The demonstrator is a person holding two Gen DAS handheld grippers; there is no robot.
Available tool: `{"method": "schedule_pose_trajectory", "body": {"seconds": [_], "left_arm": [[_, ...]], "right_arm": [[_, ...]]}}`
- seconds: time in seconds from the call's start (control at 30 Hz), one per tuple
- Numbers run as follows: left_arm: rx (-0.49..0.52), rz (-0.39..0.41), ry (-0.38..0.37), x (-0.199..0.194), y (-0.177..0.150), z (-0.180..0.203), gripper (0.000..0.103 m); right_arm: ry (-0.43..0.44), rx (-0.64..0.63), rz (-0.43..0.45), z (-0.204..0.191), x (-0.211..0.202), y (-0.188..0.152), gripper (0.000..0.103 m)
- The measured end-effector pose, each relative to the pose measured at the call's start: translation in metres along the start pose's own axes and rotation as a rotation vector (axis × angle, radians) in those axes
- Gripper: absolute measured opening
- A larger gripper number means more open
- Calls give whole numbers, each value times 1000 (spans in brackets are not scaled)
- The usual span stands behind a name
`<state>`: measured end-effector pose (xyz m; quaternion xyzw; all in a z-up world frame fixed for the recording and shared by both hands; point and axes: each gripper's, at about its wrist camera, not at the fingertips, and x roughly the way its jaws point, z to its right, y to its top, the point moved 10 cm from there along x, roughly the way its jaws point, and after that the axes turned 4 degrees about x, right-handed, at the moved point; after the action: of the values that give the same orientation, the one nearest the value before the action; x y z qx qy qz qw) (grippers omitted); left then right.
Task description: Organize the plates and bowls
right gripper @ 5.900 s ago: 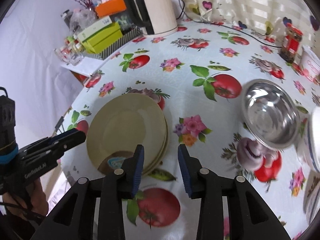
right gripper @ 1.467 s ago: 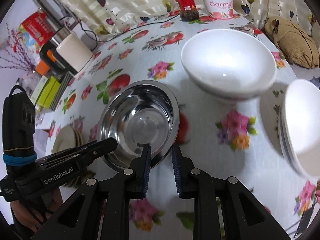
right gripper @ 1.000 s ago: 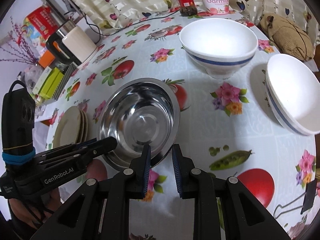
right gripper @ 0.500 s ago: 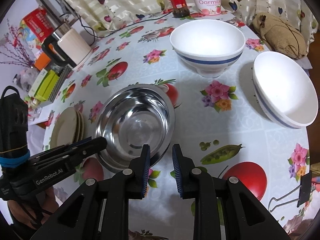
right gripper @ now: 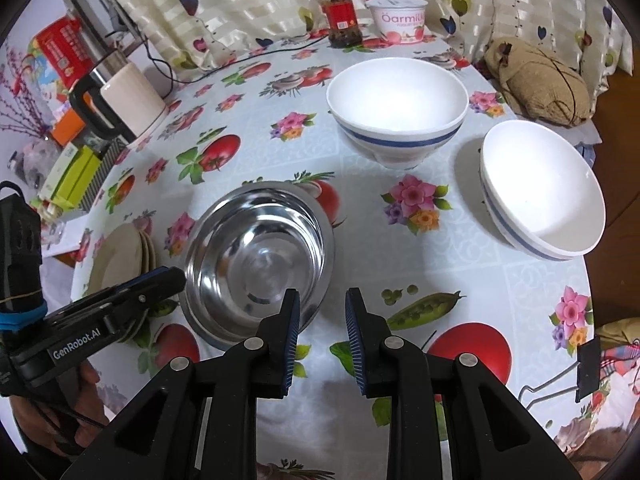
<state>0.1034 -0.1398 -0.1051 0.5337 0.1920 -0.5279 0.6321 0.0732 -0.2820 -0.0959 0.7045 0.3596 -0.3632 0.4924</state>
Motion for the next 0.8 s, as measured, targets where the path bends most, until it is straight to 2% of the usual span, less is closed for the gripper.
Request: {"method": "schedule_pose_trajectory", "body": {"seconds": [0.2,0.4,0.8], "left_arm": [[26,42,8,-15,15,8,29],[29,94,-5,-27,27,25,29],[47,119,9,-33,43,43,29]], "right_arm": [[5,9,56,1,-15,11,29],[19,-18,95,4,-30,23,30],[83,-54,149,10,-52,41,30]]}}
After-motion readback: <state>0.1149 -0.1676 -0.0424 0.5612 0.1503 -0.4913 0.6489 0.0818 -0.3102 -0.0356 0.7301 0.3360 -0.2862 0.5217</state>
